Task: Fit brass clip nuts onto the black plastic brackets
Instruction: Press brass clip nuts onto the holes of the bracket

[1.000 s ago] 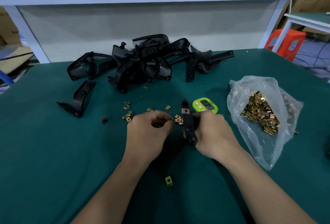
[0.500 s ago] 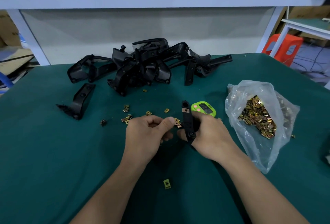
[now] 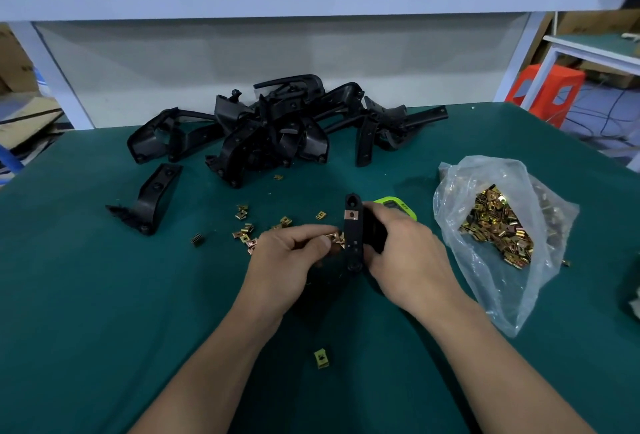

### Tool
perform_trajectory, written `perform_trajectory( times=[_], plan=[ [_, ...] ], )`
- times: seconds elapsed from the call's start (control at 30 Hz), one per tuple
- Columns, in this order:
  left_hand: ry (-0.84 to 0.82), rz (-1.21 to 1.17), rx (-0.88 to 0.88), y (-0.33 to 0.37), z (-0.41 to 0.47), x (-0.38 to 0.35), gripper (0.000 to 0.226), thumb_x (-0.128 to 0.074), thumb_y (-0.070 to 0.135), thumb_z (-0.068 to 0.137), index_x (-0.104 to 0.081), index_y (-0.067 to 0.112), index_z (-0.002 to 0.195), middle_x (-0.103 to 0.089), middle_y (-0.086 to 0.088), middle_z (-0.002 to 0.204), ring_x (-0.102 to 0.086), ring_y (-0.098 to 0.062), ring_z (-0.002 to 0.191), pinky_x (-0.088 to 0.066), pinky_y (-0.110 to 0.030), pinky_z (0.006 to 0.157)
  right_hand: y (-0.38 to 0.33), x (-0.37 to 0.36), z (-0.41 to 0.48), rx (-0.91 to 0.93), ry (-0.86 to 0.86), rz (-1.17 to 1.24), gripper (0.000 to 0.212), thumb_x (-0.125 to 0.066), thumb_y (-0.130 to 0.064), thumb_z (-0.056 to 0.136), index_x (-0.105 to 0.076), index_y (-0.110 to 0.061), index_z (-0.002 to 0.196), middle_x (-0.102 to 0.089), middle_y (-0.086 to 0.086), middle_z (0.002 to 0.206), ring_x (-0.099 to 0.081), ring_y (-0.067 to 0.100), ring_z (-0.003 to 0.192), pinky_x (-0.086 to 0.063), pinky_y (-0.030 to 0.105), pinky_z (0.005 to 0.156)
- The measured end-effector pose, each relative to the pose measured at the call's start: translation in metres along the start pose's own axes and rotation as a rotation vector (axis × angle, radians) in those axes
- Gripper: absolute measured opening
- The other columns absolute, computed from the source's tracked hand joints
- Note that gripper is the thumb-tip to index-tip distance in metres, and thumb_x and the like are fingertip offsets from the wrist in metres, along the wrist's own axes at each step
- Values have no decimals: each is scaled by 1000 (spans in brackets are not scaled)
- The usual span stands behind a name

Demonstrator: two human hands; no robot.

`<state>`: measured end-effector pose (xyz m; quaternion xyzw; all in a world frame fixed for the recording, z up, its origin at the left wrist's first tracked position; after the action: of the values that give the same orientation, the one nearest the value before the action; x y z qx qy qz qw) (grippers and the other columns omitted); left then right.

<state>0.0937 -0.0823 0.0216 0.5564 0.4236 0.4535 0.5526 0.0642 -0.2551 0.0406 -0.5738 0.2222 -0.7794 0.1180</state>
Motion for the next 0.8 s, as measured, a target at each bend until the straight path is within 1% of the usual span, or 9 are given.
perform_trajectory(
  times=[0.03, 0.1, 0.17, 0.2, 0.33, 0.5, 0.67, 0.8],
  plan=[
    [-35, -2, 6, 1, -1, -1, 37, -68, 8, 96, -83, 40, 86, -80, 3, 86, -71, -4, 77, -51, -12, 68, 0, 1, 0, -6, 9, 12, 63, -76, -28, 83, -50, -43, 139, -64, -10, 127, -64, 25, 109, -52, 40, 88],
    [-85, 0, 18, 2, -2, -2, 26, -70, 9, 94, -84, 30, 86, -78, -1, 79, -68, -4, 70, -51, -13, 66, 1, 3, 1, -6, 17, 28, 65, -76, -27, 83, -50, -41, 140, -63, -8, 129, -63, 27, 112, -52, 43, 93],
    [-118, 10, 23, 1, -1, 0, 15, -73, 10, 92, -83, 20, 86, -77, -4, 76, -66, -5, 68, -50, -14, 64, 3, 4, 2, -5, 15, 39, 67, -77, -26, 83, -50, -41, 142, -63, -8, 129, -63, 27, 112, -52, 44, 94],
    [-130, 18, 26, 0, 0, 1, 13, -74, 11, 91, -83, 18, 85, -77, -5, 75, -66, -6, 68, -50, -15, 64, 3, 4, 1, -5, 14, 43, 67, -78, -25, 83, -50, -42, 142, -63, -9, 129, -63, 27, 113, -52, 44, 94],
    [-177, 46, 36, -2, 1, 6, 13, -76, 13, 90, -83, 23, 84, -76, -6, 75, -65, -6, 68, -50, -17, 63, 1, 1, 0, 10, -11, 65, 69, -79, -24, 82, -51, -45, 141, -64, -14, 126, -63, 23, 109, -53, 41, 88],
    [-186, 112, -4, -3, 2, 7, 15, -77, 17, 89, -83, 29, 81, -77, -2, 74, -66, -3, 67, -50, -14, 64, 4, -1, 0, 17, -31, 48, 71, -79, -23, 82, -50, -46, 143, -64, -12, 128, -62, 24, 110, -53, 40, 87],
    [-160, 126, -4, -1, 1, 6, 11, -76, 29, 87, -81, 28, 78, -76, -3, 72, -62, -3, 62, -49, -15, 62, 4, -1, 1, 18, -27, 24, 71, -78, -23, 82, -49, -45, 142, -64, -10, 130, -63, 26, 110, -53, 39, 87],
    [-131, 98, 15, -1, 0, 5, 18, -73, 22, 93, -81, 26, 77, -76, -4, 72, -63, -5, 62, -50, -16, 61, 5, 1, 1, 6, -18, 37, 69, -78, -24, 82, -50, -45, 141, -63, -11, 130, -63, 27, 110, -53, 40, 89]
  ],
)
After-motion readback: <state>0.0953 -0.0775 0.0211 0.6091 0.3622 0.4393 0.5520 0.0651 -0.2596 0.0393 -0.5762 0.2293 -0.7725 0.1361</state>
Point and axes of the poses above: each hand's wrist, its own z-axis towards the middle knuckle, its own x-axis out of the back of the hand, y = z × x, the point moved 5 cm from there along z, towards the middle knuckle
